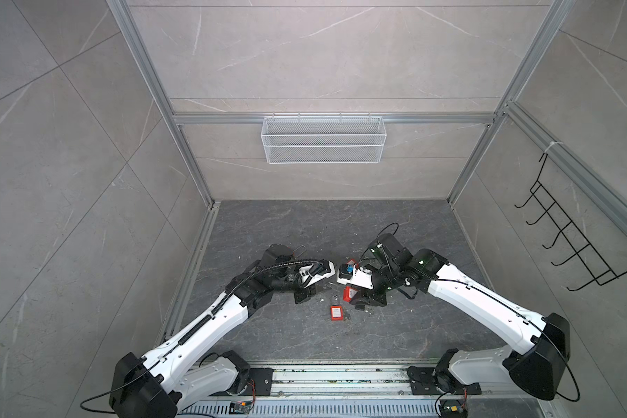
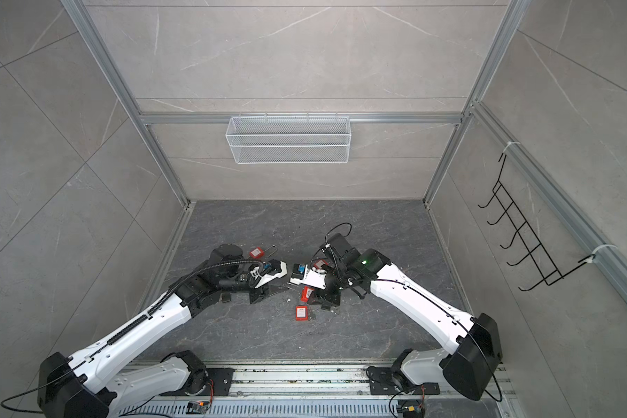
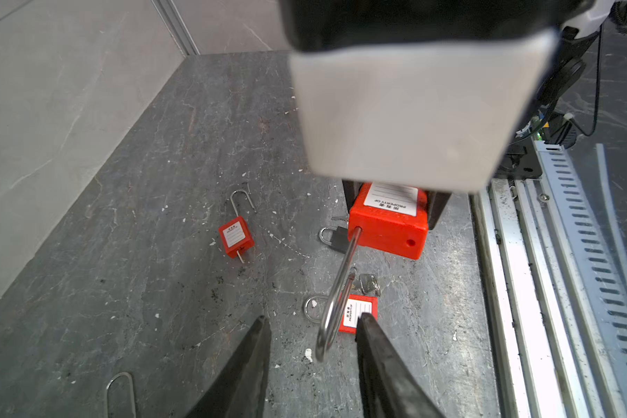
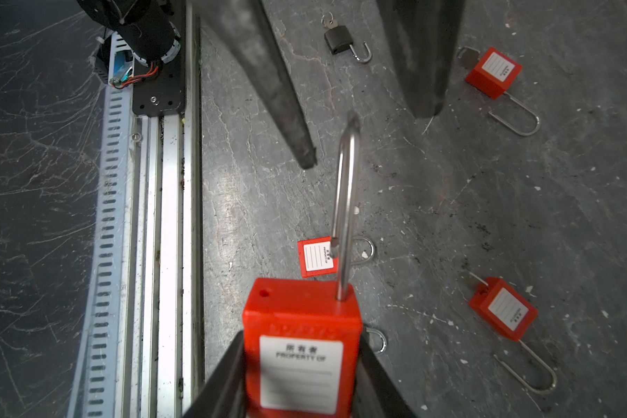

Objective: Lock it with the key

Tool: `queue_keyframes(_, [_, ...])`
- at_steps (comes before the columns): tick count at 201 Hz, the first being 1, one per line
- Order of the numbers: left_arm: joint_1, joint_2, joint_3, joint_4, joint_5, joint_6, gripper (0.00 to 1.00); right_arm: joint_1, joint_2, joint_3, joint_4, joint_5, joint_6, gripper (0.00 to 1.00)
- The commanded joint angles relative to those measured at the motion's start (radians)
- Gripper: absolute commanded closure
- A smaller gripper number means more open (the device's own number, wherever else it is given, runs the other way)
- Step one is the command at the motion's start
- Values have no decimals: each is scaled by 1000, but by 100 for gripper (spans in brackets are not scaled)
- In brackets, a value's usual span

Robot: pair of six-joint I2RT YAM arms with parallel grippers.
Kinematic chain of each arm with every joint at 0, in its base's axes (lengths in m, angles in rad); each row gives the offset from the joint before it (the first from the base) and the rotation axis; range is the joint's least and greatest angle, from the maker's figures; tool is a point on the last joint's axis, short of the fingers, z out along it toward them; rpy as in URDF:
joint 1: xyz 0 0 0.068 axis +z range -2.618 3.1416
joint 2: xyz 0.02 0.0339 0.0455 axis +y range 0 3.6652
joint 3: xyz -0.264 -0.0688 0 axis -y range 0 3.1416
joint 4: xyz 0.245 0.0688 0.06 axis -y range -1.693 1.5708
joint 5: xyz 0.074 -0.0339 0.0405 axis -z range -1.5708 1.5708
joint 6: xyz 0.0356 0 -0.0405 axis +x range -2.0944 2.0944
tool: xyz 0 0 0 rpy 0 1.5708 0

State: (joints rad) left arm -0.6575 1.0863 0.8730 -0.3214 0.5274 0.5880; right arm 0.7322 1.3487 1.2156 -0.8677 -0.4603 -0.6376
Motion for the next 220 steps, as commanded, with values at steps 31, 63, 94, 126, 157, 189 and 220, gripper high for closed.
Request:
queue_keyframes(31, [-18, 21, 63, -46, 57, 41, 77, -4, 1, 50, -39, -27, -39, 70])
queue_keyframes(63, [-24, 33, 66, -39, 85, 27, 77, -4, 0, 63, -39, -28, -48, 71])
queue_keyframes(94, [-30, 45, 77, -31, 117, 3, 86, -3, 0, 65, -27, -14, -48, 70])
queue_keyframes(126, [-33, 52, 80, -23, 141, -26, 100, -3, 0, 61, -6, 28, -42, 69])
queue_keyframes(157, [-33, 46, 69, 5, 156, -71, 100, -4, -18, 40, 34, 88, -38, 53])
queue_keyframes(189, [-33, 28, 49, 48, 167, -128, 100, -6, -50, 14, 37, 103, -50, 43])
queue_keyframes(220, [-40, 15, 43, 45, 174, -147, 100, -14, -81, -21, 38, 95, -56, 42])
